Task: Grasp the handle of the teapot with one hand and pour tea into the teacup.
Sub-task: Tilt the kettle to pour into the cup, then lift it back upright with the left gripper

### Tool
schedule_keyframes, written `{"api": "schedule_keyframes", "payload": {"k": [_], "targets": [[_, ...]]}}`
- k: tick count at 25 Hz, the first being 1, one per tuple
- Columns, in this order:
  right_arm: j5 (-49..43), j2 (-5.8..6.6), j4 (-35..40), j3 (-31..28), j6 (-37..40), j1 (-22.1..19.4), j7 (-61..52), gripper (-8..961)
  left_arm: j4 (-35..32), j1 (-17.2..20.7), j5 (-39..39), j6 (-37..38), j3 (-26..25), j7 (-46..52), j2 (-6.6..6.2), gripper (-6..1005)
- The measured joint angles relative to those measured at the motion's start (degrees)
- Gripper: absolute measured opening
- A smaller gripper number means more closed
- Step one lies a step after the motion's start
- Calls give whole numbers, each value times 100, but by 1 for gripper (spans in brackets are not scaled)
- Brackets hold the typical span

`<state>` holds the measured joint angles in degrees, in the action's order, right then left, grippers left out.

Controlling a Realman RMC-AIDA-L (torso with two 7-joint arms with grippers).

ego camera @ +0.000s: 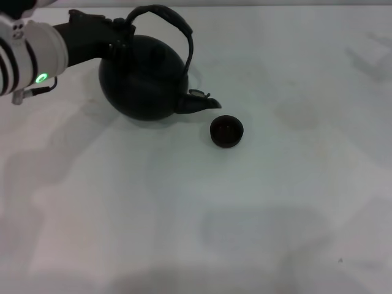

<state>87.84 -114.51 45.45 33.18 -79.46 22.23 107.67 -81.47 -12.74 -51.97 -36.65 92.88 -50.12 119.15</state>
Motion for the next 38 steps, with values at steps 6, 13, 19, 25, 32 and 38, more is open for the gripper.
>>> {"api": "schedule_keyframes", "payload": {"k": [6,13,19,25,32,38], "targets": [[303,-16,-54,-287,-8,-48,-44,784,-318,-94,985,-244,183,722,-7,150],[454,-14,-184,-349,31,-61,-24,784,-496,-175,1387,-502,205,927,-6,151],[491,-21,-208,-353,101,-61,-21,784,-558,-371,1627,-742,210,974,-8,151],[517,-27,-254,-356,238,-40,-9,784,-557,-532,1794,-920,220,983,-10,148],[517,-28,-259,-302,386,-4,8,784,-523,-773,1870,-1094,219,986,-21,148],[517,-27,-312,-285,434,14,61,784,-507,-965,1880,-1224,212,987,-23,146]]}}
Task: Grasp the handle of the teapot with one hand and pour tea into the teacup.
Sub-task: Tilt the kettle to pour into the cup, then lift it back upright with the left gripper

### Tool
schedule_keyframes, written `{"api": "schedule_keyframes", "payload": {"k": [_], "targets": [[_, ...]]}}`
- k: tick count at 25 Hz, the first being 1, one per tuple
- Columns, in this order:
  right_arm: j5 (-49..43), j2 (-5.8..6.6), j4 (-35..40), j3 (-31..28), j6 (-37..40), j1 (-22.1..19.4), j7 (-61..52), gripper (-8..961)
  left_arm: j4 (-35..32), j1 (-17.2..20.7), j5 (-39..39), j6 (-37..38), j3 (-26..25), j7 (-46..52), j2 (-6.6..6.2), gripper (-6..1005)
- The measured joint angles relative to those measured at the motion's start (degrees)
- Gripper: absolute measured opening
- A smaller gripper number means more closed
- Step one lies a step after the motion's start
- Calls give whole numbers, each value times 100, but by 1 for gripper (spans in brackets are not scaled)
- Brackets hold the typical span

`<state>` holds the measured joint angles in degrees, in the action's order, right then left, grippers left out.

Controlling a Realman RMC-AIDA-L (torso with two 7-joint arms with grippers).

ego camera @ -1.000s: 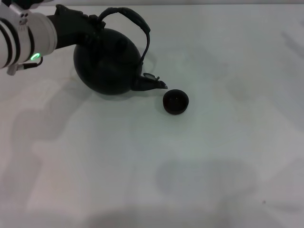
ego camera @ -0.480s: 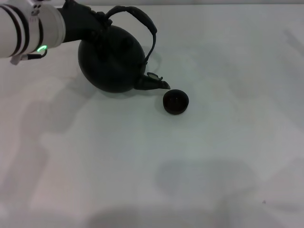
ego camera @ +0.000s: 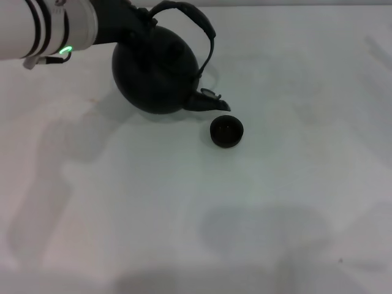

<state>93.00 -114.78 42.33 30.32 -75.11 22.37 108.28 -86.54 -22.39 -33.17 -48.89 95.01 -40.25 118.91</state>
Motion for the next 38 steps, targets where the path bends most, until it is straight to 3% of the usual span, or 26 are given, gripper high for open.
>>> {"api": "schedule_keyframes", "payload": {"k": [12,38], "targets": [[-22,0,-105,9,164,86,104,784,152,-360,207,-393,6,0,17,142],[-23,9,-234,9,191,147,238,784,281,-779,662,-731,234,246,11,143]]}}
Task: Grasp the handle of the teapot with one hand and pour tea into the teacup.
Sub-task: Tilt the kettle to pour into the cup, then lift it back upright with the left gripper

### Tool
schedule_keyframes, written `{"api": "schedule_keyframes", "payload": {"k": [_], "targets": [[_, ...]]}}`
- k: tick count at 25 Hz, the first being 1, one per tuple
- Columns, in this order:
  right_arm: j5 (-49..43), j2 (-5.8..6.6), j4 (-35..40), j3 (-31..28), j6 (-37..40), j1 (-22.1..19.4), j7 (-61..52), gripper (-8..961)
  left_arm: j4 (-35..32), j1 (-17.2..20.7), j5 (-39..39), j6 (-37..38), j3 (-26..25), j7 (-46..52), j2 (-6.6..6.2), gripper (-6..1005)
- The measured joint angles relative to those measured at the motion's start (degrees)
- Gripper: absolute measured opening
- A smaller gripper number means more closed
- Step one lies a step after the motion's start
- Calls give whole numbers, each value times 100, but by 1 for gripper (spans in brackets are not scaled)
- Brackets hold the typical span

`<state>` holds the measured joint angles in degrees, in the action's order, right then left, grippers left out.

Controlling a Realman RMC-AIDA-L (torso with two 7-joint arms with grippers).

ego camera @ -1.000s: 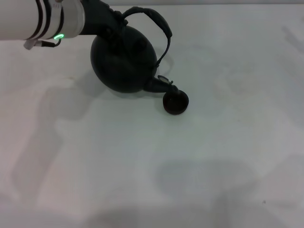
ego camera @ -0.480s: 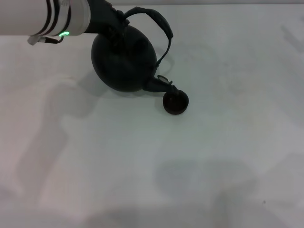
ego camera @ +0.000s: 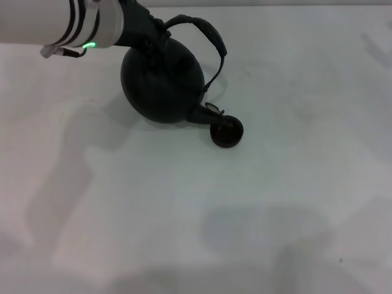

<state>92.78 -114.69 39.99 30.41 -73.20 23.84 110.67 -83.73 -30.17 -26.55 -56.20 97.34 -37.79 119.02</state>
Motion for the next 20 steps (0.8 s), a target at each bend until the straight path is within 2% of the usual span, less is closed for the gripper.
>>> {"api": "schedule_keyframes", "payload": {"k": [20], "targets": [[20,9,-75,0,53,12,62,784,-3,-187,298,-256,48,52,4,141]]}}
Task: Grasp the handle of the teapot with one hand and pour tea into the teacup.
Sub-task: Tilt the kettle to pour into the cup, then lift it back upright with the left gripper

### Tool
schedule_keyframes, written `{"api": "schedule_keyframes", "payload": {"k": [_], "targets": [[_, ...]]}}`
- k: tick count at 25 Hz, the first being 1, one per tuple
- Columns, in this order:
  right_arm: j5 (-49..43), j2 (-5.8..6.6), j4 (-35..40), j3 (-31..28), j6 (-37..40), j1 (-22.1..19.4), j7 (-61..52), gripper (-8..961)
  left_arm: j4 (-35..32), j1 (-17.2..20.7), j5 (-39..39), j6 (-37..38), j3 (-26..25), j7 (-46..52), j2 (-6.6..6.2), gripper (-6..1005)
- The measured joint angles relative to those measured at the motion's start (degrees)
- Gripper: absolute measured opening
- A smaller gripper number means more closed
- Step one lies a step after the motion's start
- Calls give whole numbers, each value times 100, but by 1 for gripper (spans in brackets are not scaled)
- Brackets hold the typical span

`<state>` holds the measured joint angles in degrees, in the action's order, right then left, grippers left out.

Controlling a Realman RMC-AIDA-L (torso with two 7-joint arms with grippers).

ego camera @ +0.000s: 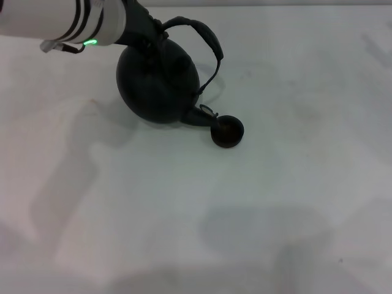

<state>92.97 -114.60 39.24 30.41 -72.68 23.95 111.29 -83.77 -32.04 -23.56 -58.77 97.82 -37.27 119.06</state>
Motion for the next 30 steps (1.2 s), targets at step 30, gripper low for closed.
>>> {"api": "schedule_keyframes", "payload": {"k": [30], "targets": [[-52,3,-52,0,93,65,16,784,10,-215,283,-162,18,212,-5,140]]}}
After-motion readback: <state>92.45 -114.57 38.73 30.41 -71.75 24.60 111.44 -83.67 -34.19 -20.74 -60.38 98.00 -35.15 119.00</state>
